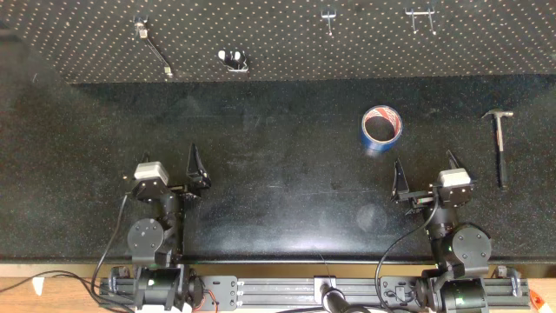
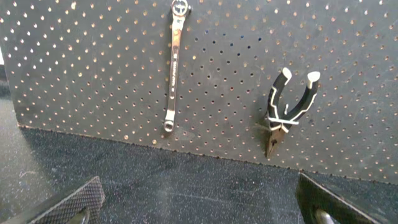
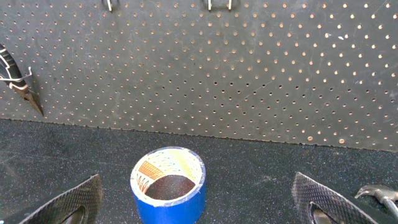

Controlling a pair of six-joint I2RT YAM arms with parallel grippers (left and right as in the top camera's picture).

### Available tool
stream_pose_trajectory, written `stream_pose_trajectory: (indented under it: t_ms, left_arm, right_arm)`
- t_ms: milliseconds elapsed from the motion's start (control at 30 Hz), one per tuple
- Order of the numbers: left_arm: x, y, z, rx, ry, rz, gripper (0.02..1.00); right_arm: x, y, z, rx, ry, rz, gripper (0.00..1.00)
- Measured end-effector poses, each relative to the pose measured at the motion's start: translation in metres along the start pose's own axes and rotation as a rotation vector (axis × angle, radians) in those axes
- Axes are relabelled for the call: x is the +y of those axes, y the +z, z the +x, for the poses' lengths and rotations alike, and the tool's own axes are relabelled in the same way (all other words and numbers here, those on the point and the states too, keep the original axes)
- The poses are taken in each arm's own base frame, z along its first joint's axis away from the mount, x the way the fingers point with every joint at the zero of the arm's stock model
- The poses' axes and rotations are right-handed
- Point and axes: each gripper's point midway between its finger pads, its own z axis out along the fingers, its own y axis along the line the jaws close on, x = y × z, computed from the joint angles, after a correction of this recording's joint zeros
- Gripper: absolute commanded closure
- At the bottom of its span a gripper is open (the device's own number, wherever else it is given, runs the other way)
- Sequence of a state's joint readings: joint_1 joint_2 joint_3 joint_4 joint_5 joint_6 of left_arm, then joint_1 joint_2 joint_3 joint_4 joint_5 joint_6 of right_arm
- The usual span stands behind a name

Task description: Place Tools Onto Pegboard

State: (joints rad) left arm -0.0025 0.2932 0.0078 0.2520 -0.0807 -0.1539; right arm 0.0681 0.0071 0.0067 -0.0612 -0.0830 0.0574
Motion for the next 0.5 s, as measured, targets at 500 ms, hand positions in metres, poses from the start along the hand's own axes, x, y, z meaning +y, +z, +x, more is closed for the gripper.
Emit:
stream_pose_trajectory:
  t_ms: [500]
  left_arm:
    - [0.001,-0.018,0.013,0.042,0.005,0.003,0.023]
  right_arm:
    - [0.000,0.000,0.000,0.001,0.000,0.000,0.001]
